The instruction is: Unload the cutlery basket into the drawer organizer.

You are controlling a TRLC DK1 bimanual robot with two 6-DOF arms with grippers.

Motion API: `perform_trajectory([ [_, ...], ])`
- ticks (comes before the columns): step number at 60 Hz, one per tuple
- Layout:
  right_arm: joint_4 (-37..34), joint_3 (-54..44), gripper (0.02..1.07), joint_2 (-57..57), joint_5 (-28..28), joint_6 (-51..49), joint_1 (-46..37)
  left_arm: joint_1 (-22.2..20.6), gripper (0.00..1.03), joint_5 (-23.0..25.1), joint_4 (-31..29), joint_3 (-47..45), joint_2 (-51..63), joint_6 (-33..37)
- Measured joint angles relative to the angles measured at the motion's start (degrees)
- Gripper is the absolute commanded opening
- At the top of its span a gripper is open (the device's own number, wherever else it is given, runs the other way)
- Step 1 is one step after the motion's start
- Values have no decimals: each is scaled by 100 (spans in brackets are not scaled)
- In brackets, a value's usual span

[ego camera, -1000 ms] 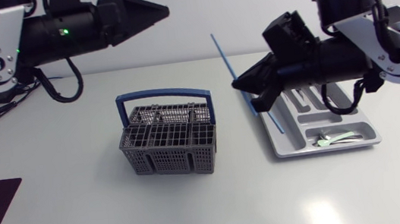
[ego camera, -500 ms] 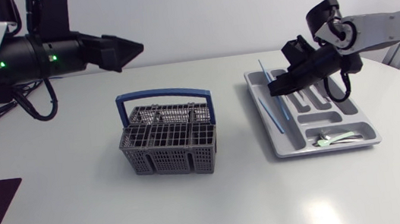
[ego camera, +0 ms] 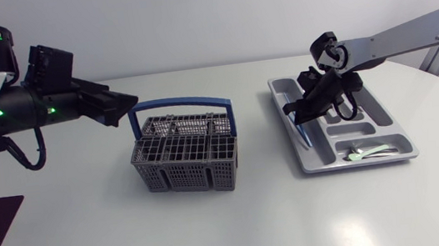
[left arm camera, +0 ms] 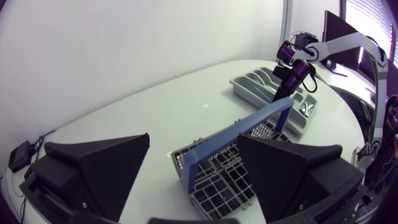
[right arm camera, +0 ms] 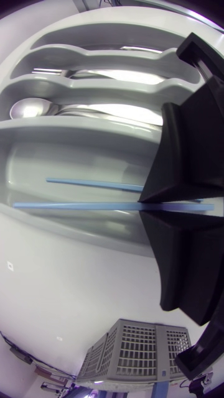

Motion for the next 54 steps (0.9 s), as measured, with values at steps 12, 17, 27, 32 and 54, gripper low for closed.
perform_trajectory([
  [12, -44, 50, 90, 146, 28, 2, 0, 160, 99, 0, -66, -181, -129, 212],
  [17, -4, -11, 97, 33, 142, 39, 9, 258, 99, -2, -90, -271, -203, 334],
  [27, 328, -754, 96, -1106, 280, 33, 170, 485, 98, -2, -146, -455, -238, 614],
  [32, 496, -1115, 94, -1749, 273, 15, 407, 564, 98, -2, -144, -590, -238, 743],
  [54, 898, -1930, 46, -2363, -31, -2, 1432, 944, 96, -2, 4, -925, 68, 1110],
])
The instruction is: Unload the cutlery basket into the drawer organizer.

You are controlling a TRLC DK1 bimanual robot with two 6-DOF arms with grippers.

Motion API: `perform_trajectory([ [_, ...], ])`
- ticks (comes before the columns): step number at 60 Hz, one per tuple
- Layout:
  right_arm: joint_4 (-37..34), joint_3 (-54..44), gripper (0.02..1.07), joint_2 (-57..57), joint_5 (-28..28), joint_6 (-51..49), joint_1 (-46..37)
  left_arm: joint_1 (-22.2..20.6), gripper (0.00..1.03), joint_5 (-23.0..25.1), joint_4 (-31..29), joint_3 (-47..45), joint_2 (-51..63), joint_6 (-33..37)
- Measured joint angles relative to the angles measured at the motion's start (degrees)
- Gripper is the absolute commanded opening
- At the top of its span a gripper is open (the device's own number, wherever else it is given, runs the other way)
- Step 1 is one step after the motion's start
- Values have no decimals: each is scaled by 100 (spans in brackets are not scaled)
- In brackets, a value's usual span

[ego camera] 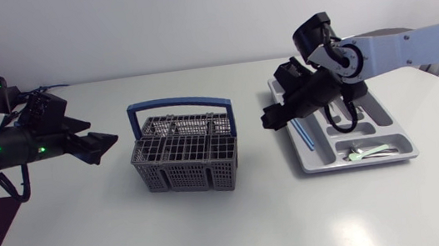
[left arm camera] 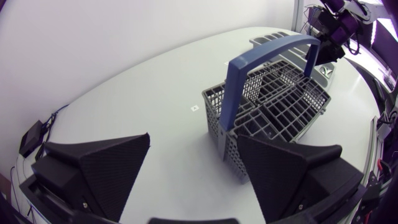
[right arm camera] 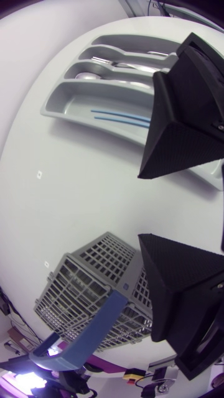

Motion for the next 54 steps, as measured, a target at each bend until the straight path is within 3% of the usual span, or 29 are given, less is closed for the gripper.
perform_trajectory([
  [25, 127, 61, 46, 308, -260, 87, 553, -85, 96, -2, 181, -111, 1095, 232],
  [54, 120, 715, 46, 778, -190, 107, 605, -492, 96, -42, 219, -114, 1154, 223],
])
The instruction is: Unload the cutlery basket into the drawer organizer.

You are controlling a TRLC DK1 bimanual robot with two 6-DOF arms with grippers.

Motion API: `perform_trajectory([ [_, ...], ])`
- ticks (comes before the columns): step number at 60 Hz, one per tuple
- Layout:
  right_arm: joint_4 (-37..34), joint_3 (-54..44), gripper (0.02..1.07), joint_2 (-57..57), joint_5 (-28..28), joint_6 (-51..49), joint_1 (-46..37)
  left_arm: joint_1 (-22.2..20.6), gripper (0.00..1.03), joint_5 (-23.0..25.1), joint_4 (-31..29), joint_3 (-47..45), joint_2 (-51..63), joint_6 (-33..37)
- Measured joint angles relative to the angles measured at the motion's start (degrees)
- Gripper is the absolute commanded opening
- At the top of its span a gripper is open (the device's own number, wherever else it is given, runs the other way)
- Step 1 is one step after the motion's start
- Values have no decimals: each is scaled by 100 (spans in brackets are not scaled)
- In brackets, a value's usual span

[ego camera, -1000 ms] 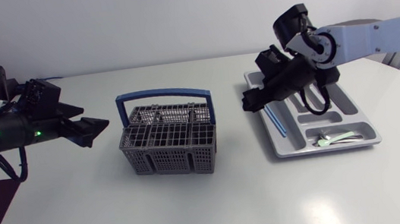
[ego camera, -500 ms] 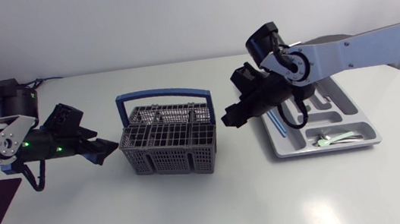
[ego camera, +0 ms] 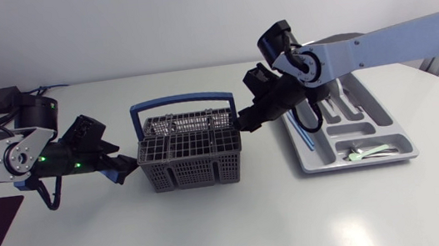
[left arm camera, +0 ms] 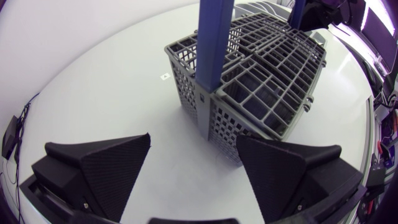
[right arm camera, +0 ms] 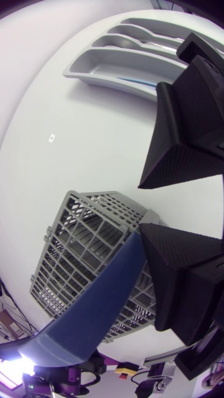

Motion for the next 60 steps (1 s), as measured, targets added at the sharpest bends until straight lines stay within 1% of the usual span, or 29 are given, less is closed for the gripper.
perform_trajectory([
  [7, 2, 26, 46, 26, 9, 0, -26, -44, 97, -24, -2, 0, 0, -15],
  [17, 92, -96, 47, -50, 236, 4, -24, -4, 97, -20, -2, -2, -52, -15],
  [23, 125, -350, 47, -282, 348, 22, -26, 111, 97, 4, -7, -7, -343, -109],
  [30, 129, -509, 47, -535, 350, 24, -52, 173, 97, 4, -96, -7, -986, -245],
  [37, 131, -654, 47, -734, 352, 24, -42, 2, 97, 22, -225, -7, -1609, -426],
  [44, 129, -787, 47, -813, 352, 37, 2, -330, 97, 26, -262, -9, -1906, -575],
  [49, 129, -831, 47, -820, 350, 44, 24, -533, 97, 31, -151, -107, -1832, -608],
  [60, 129, -918, 47, -957, 352, 44, 24, -562, 97, -48, 160, -411, -1294, -623],
])
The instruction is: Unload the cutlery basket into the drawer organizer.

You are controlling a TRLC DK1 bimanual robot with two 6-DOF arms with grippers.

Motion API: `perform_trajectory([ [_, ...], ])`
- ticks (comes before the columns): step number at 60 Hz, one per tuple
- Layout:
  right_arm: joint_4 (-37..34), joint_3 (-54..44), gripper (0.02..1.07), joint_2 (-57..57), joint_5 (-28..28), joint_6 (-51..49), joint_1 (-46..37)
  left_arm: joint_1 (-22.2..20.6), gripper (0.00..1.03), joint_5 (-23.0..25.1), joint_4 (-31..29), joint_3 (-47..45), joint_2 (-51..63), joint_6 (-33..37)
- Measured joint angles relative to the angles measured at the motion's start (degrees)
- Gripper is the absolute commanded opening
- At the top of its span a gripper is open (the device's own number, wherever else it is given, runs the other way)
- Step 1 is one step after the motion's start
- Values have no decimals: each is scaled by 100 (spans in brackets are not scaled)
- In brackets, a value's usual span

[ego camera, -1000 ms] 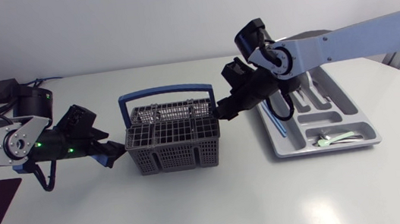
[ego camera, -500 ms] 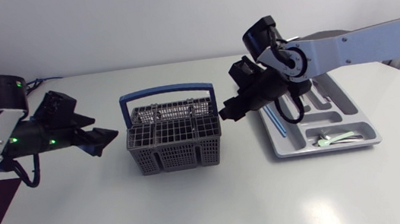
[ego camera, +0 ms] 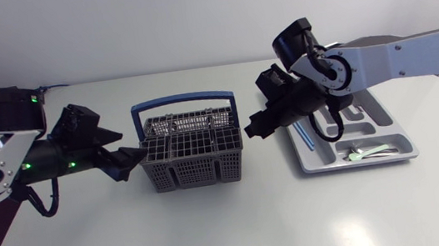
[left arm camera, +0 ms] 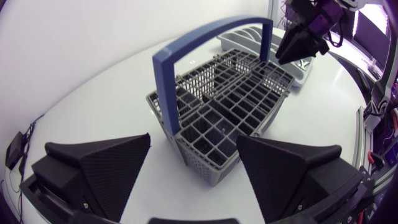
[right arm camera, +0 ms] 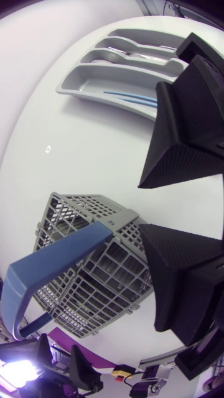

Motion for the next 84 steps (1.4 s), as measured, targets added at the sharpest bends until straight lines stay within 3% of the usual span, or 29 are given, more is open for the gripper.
perform_trajectory([
  [27, 7, -125, 47, -26, -2, 2, 33, 37, 97, -61, 219, -72, 376, -2],
  [48, 7, -149, 47, -26, -4, 2, 42, 745, 97, 7, 7, 155, 20, -22],
  [78, 11, -149, 47, -26, 87, 109, 417, 619, 97, -20, 208, 155, 754, 4],
  [80, 17, -149, 50, -26, 164, 116, 417, 616, 97, -20, 208, 155, 754, 4],
  [84, 79, -188, 65, -46, 433, 129, 415, 623, 97, -20, 208, 155, 752, 4],
])
